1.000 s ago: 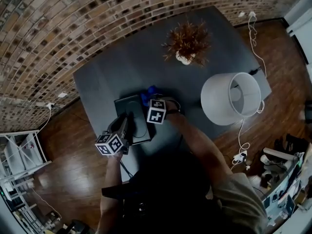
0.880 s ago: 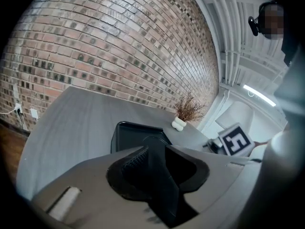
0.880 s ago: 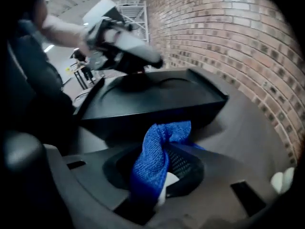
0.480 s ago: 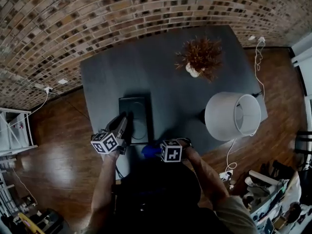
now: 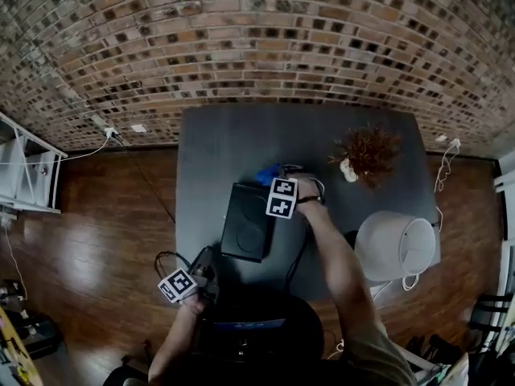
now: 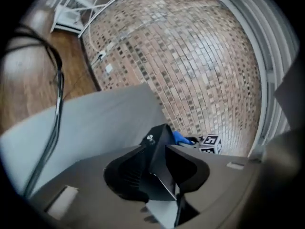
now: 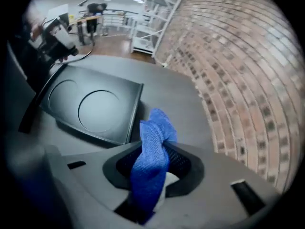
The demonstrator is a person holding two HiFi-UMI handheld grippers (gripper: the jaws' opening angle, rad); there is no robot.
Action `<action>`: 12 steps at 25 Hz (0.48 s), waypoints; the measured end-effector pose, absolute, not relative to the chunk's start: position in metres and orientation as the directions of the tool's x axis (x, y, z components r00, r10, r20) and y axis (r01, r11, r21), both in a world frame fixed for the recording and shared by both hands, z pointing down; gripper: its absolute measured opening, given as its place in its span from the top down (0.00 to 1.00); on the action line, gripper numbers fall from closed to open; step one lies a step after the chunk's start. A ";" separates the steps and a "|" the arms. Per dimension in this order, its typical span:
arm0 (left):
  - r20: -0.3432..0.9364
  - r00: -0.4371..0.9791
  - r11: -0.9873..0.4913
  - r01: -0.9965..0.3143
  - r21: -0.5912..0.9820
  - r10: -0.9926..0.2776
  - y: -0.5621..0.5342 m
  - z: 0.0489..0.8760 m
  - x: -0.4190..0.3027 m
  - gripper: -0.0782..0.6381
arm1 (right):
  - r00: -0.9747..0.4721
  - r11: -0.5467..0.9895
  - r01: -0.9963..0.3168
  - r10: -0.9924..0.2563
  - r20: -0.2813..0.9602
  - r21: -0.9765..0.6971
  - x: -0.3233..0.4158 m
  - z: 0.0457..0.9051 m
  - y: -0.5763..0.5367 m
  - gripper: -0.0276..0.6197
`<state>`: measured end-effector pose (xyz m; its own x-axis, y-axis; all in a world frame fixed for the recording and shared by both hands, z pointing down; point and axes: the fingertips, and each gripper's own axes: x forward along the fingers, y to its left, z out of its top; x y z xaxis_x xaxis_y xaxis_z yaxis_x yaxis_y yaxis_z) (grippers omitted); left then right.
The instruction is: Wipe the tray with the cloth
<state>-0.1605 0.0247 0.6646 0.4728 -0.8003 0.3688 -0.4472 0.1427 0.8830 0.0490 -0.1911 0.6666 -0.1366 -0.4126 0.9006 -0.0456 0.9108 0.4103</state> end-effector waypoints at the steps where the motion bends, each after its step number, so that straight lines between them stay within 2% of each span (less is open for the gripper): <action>1: 0.350 0.489 0.146 -0.408 0.901 -0.799 0.026 0.666 -0.154 0.70 | -0.126 0.926 0.037 -0.368 0.921 0.375 0.042 0.677 -0.190 0.78; 3: 0.307 0.503 0.145 -0.335 0.931 -0.808 0.021 0.668 -0.147 0.68 | -0.115 0.941 0.120 -0.302 0.946 0.315 0.035 0.687 -0.187 0.80; 6: 0.255 0.451 0.184 -0.194 0.963 -0.856 0.004 0.670 -0.146 0.68 | -0.116 0.961 0.127 -0.233 0.965 0.247 0.037 0.684 -0.179 0.80; 7: 0.261 0.418 0.206 -0.173 0.963 -0.870 0.001 0.671 -0.146 0.64 | -0.119 0.964 0.120 -0.222 0.968 0.236 0.039 0.683 -0.176 0.80; 9: 0.296 0.371 0.241 -0.188 0.952 -0.880 0.001 0.672 -0.147 0.64 | -0.175 0.973 0.070 -0.205 0.963 0.220 0.039 0.676 -0.165 0.81; 12: 0.348 0.404 0.226 -0.320 0.920 -0.846 -0.013 0.667 -0.146 0.64 | -0.306 0.977 -0.067 -0.213 0.928 0.202 0.034 0.659 -0.146 0.80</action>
<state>-0.1457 -0.0128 0.6668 0.4039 -0.8459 0.3482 -0.3203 0.2258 0.9200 0.0341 -0.1464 0.6588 -0.3061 -0.2133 0.9278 -0.0669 0.9770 0.2025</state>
